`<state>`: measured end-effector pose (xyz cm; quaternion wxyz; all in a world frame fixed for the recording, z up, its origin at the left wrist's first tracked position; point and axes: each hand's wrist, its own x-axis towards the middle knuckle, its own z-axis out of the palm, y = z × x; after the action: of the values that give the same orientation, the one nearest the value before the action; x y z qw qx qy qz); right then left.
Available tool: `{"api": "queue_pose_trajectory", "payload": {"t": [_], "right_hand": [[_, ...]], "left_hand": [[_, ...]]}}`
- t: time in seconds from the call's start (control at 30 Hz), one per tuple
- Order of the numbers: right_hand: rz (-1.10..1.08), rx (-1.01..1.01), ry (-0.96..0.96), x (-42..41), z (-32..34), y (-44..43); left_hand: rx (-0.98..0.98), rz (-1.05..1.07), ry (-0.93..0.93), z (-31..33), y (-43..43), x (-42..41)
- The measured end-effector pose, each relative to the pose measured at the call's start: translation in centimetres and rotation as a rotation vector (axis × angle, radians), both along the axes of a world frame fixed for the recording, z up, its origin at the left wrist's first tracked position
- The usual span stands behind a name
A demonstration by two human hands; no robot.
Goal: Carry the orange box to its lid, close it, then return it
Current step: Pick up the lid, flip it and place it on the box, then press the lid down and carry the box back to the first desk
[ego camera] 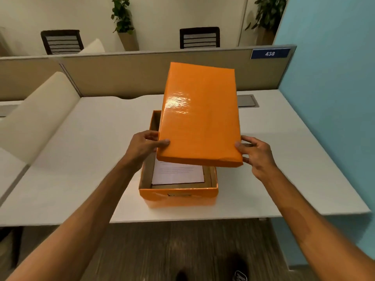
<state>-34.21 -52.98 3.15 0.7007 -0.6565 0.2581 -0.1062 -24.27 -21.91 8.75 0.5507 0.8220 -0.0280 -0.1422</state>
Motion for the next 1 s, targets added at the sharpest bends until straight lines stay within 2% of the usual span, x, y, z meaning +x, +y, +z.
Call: {"api": "queue_pose_trajectory", "payload": {"t": [0.3, 1.0], "right_hand": [[0.032, 0.026, 0.130, -0.9, -1.8, 5.7], [0.143, -0.057, 0.256, -2.0, -2.3, 7.3]], "left_hand": [[0.047, -0.015, 0.080, -2.8, 5.9, -1.4], [0.082, -0.019, 0.175, -5.6, 7.1, -3.4]]}}
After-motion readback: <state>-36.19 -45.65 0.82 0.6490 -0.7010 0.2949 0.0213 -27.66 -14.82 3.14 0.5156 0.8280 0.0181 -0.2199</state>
